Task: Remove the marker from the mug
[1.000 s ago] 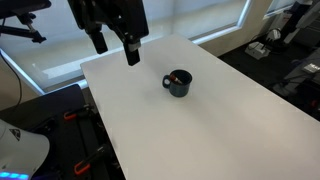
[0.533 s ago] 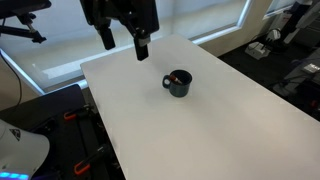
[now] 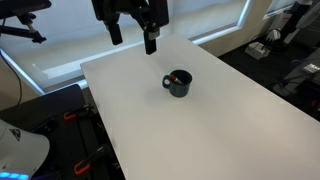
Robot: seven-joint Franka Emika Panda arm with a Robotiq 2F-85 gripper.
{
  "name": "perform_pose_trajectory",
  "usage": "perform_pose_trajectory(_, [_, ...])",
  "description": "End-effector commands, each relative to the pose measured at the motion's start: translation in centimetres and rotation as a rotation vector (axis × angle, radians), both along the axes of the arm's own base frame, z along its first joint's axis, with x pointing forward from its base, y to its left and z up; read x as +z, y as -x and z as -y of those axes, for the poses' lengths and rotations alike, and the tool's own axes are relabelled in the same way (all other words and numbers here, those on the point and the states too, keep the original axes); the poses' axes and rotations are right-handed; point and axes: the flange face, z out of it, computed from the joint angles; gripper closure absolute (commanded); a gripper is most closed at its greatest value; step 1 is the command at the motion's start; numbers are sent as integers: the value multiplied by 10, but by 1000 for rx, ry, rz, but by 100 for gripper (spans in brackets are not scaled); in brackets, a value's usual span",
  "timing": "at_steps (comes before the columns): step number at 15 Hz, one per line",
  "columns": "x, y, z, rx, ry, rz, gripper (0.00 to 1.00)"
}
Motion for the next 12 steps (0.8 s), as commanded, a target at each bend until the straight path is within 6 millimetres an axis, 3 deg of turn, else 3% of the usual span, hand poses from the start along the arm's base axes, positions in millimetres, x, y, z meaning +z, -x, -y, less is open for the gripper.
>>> perform_pose_trajectory(1, [-5, -10, 3, -14, -9, -22, 0])
perform_pose_trajectory(5, [-3, -46, 11, -27, -73, -64, 0])
perform_pose_trajectory(6, [-6, -21, 6, -28, -37, -25, 0])
perform_pose_trajectory(12, [-9, -26, 8, -31, -40, -33, 0])
